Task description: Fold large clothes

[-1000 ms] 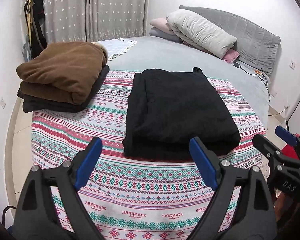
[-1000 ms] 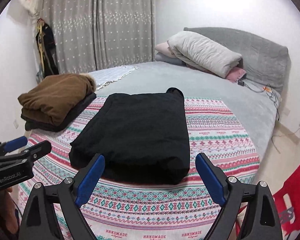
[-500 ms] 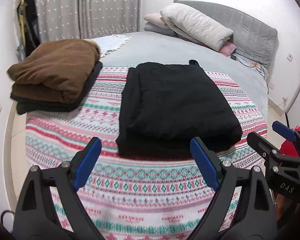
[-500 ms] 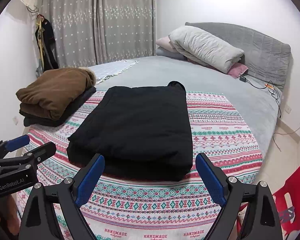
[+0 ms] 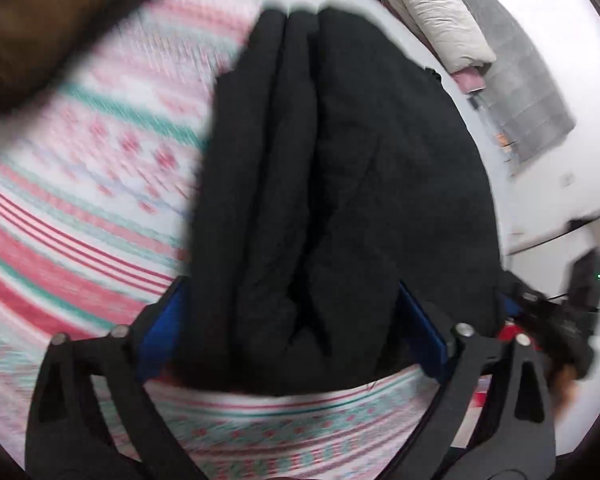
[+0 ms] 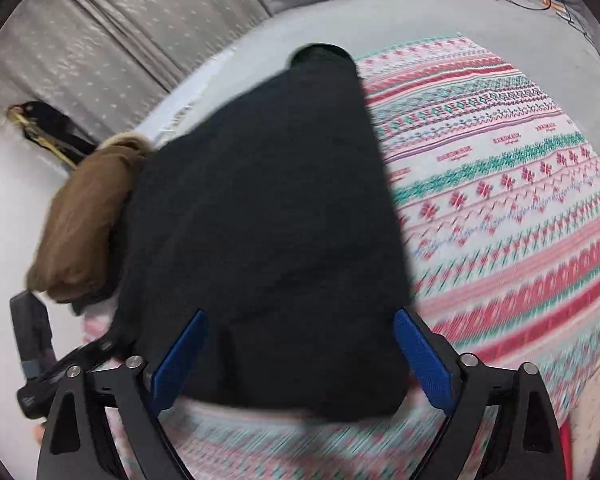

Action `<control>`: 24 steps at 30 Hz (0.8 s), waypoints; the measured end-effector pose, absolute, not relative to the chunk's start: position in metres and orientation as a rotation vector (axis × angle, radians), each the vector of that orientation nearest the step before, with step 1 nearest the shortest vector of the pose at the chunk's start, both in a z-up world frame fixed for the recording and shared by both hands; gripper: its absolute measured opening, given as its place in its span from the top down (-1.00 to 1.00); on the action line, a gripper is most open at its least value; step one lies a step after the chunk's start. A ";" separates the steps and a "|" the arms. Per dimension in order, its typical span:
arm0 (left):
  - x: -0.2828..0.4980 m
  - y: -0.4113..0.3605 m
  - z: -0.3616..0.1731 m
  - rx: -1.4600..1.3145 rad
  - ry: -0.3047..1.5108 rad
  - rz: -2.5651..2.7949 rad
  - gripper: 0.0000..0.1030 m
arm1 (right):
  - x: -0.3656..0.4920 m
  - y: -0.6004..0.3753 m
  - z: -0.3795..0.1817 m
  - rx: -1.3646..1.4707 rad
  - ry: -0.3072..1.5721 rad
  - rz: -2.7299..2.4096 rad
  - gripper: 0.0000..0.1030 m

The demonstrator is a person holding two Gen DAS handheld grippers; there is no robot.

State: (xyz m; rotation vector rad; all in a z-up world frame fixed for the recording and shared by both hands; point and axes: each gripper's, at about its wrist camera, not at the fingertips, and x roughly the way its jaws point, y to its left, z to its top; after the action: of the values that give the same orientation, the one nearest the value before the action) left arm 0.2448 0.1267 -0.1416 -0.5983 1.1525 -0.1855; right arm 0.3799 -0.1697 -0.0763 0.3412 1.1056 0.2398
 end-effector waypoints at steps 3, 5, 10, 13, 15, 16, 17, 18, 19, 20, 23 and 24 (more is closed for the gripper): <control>0.252 0.121 -0.152 -0.635 1.145 -0.228 -0.99 | 0.413 -0.178 -0.098 0.380 1.176 0.326 -1.00; 0.256 0.119 -0.152 -0.651 1.125 -0.238 -0.98 | 0.432 -0.193 -0.114 0.540 1.207 0.374 -1.00; 0.255 0.105 -0.140 -0.603 1.050 -0.214 -0.28 | 0.447 -0.180 -0.130 0.526 1.250 0.425 -0.76; 0.253 0.089 -0.118 -0.543 0.992 -0.224 0.00 | 0.434 -0.167 -0.095 0.402 1.141 0.475 -0.03; 0.254 0.072 -0.103 -0.484 0.970 -0.226 0.06 | 0.424 -0.160 -0.075 0.323 1.067 0.491 0.11; 0.254 0.062 -0.096 -0.473 0.953 -0.237 0.08 | 0.420 -0.157 -0.067 0.286 1.043 0.489 0.12; 0.255 0.056 -0.091 -0.470 0.940 -0.244 0.09 | 0.415 -0.155 -0.060 0.255 1.019 0.480 0.13; 0.256 0.043 -0.082 -0.464 0.918 -0.260 0.09 | 0.411 -0.155 -0.052 0.219 0.992 0.471 0.14; 0.257 0.032 -0.075 -0.457 0.900 -0.275 0.10 | 0.406 -0.157 -0.044 0.183 0.960 0.467 0.14; 0.259 0.015 -0.066 -0.444 0.877 -0.293 0.10 | 0.401 -0.163 -0.034 0.171 0.927 0.461 0.14; 0.264 -0.024 -0.048 -0.440 0.823 -0.347 0.09 | 0.392 -0.204 -0.006 0.172 0.834 0.408 0.14; 0.267 -0.041 -0.040 -0.438 0.804 -0.374 0.09 | 0.391 -0.222 -0.001 0.191 0.810 0.395 0.14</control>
State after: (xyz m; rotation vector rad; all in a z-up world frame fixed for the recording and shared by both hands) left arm 0.2673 -0.0415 -0.0401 -0.4376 0.8041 -0.3745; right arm 0.3912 -0.2217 -0.0013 0.1908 0.8102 0.3948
